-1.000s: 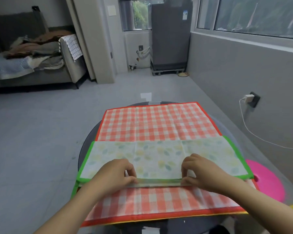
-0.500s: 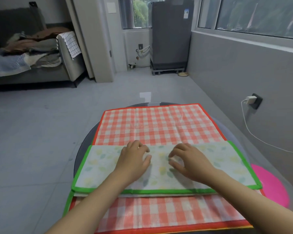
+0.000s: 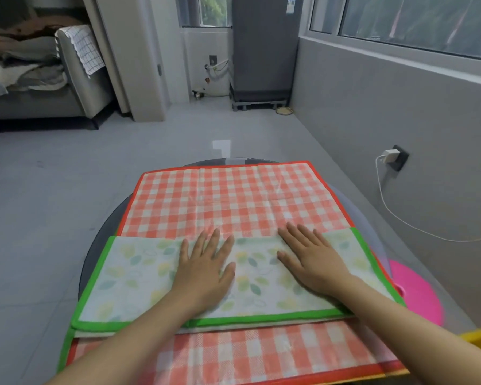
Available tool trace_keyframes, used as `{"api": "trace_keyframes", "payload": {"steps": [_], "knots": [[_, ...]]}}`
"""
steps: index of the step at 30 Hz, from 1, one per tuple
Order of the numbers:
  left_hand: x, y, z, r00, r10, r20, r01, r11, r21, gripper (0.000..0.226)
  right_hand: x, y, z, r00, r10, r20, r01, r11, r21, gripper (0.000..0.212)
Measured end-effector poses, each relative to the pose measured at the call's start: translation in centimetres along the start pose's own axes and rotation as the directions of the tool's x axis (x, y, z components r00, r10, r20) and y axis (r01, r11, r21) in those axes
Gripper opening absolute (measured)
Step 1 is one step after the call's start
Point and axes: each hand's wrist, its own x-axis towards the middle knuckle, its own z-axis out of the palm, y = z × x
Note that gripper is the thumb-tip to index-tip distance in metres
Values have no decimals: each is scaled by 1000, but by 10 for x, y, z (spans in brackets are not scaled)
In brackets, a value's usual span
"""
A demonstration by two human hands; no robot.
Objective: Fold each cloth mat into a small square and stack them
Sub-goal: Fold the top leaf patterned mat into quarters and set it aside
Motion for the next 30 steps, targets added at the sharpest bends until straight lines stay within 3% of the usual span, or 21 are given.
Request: {"api": "trace_keyframes", "payload": {"steps": [4,11,15,19,23,30], "knots": [[-1,-1,0,1000,8,-13,-8,1000,-10,63,0,34,-8,987,158,3,-158,987,-17,66],[-3,2,-1,1000,3,-26,-4,1000,-26,59,3,26,-14,983,184,11,-184,983,-1,61],[-2,2,-3,1000,-7,-13,7,999,-47,54,13,-28,-16,995,49,-92,-38,993,114,54],[1,0,-5,1000,-4,-10,3,995,-95,51,17,-80,-6,992,-120,-39,126,944,305,50],[-5,-24,-6,1000,6,-26,-8,996,-83,53,18,-84,8,988,-151,33,144,976,165,55],[-33,-100,-7,976,-208,-61,203,975,-88,53,14,-86,11,987,-154,46,152,987,44,70]]}}
